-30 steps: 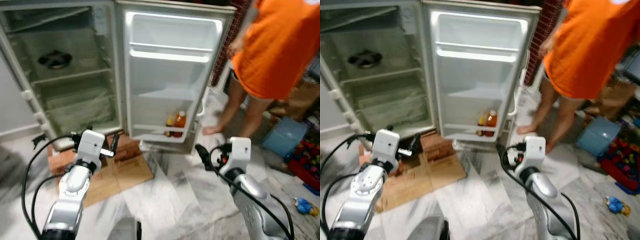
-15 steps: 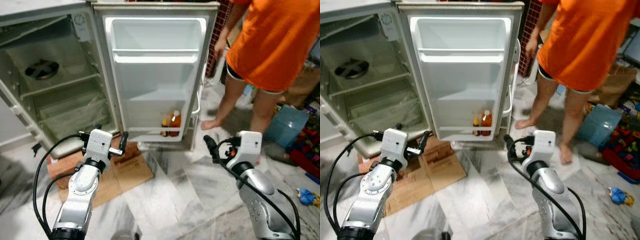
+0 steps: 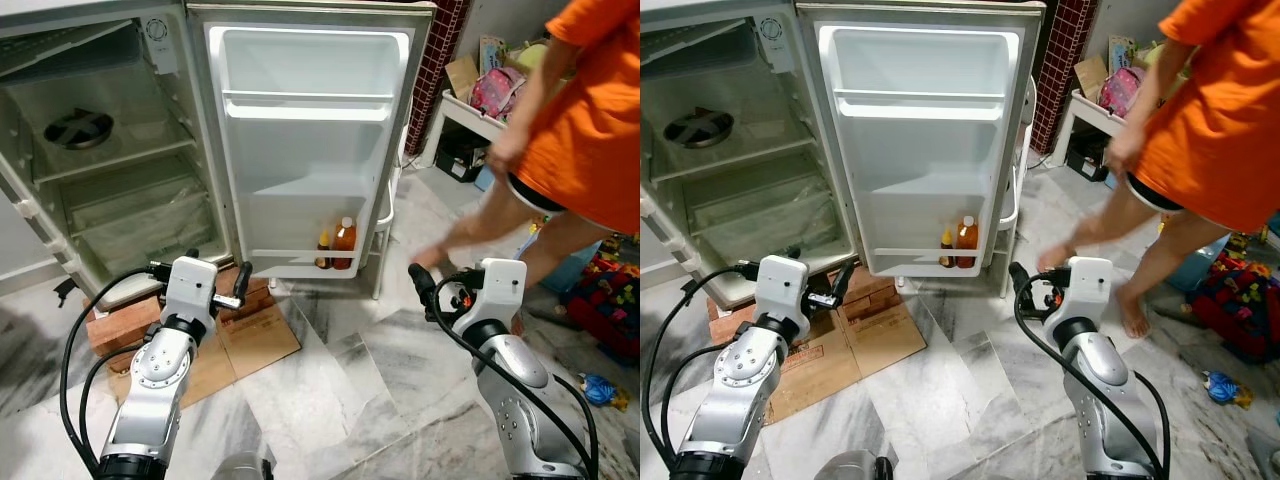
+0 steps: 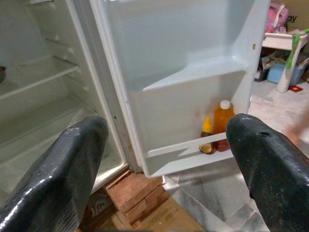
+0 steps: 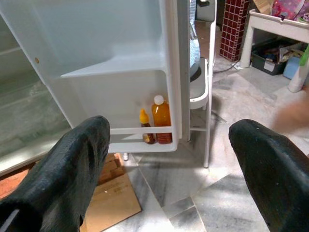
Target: Restocking fridge
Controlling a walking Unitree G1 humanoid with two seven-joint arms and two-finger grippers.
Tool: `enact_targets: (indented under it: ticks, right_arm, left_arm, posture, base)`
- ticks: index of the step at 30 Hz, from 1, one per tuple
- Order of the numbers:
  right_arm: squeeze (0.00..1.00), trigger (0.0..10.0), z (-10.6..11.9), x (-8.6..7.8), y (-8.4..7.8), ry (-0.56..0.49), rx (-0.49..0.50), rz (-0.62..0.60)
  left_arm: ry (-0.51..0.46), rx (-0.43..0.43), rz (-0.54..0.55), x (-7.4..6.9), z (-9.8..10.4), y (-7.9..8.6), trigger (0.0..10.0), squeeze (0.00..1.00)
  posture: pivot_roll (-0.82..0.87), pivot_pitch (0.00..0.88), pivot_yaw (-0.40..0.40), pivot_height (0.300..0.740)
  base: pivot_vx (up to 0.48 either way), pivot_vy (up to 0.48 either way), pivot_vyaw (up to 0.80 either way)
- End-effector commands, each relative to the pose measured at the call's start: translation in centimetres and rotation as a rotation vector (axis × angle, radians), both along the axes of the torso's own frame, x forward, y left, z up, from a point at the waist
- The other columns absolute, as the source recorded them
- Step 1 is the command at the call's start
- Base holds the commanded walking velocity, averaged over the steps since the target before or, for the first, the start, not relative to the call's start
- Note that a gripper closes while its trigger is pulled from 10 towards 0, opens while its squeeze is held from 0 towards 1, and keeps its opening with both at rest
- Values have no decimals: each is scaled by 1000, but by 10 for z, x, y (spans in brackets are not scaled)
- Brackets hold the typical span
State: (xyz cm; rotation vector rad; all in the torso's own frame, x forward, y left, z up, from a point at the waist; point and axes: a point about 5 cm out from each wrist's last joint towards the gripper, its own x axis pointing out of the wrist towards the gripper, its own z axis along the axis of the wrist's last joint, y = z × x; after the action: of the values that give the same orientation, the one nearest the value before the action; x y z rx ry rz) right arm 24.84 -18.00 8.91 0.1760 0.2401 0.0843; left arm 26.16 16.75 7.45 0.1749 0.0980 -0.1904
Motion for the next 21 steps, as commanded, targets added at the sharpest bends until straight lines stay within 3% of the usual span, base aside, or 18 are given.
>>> enact_targets:
  ticks: [1,11,21]
  right_arm:
    - [0,10000,1,1,-4,0,5,-24]
    - [0,10000,3,1,-9,-4,-11,-42]
    - [0,10000,0,1,-10,3,-18,-58]
  left_arm:
    - [-2,-2,-13,0,2,-3,10000,0]
    - [13,-63,-67,0,2,-11,10000,0]
    - [35,-66,-94,0,1,-14,10000,0]
  posture:
    - [68,0,-58,740]
    - [52,0,-59,740]
    - [55,0,-59,740]
  base:
    - [0,0,-800]
    - [0,0,-800]
    - [0,0,-800]
